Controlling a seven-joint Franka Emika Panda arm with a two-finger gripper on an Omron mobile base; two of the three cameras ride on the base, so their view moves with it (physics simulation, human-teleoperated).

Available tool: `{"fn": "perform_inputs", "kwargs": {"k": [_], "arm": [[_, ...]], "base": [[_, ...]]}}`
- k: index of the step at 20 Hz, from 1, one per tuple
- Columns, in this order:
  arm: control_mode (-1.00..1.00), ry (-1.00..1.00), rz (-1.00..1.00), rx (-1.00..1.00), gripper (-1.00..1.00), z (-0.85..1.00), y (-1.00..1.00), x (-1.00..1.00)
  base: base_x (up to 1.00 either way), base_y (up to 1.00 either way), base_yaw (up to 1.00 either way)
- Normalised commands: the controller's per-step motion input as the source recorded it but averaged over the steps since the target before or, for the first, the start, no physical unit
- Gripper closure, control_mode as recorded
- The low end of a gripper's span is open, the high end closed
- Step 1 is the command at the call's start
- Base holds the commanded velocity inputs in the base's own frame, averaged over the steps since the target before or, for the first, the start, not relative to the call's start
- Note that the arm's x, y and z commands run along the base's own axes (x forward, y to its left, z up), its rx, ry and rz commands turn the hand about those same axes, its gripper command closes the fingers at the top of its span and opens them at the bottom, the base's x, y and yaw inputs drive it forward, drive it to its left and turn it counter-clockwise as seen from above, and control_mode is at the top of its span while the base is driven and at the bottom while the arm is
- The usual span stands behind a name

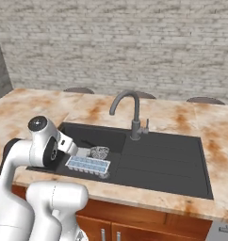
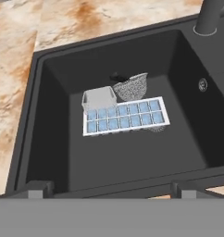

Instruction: Pick the tupperware and strainer and place them in the sink. Then turn on the water.

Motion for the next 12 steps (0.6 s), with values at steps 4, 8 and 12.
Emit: {"fn": "perform_inputs", "kwargs": {"k": [4,8,12], "arm": [[1.00,0.00,0.00,0.00,-1.00,0.00,0.00,0.00],[1.00,0.00,0.00,0.00,-1.00,0.00,0.00,0.00],[1.00,0.00,0.00,0.00,-1.00,0.00,0.00,0.00]], "base": [[-0.09,-0.91,0.00],[0.10,-0.80,0.00],[-0.58,-0.83,0.00]]}}
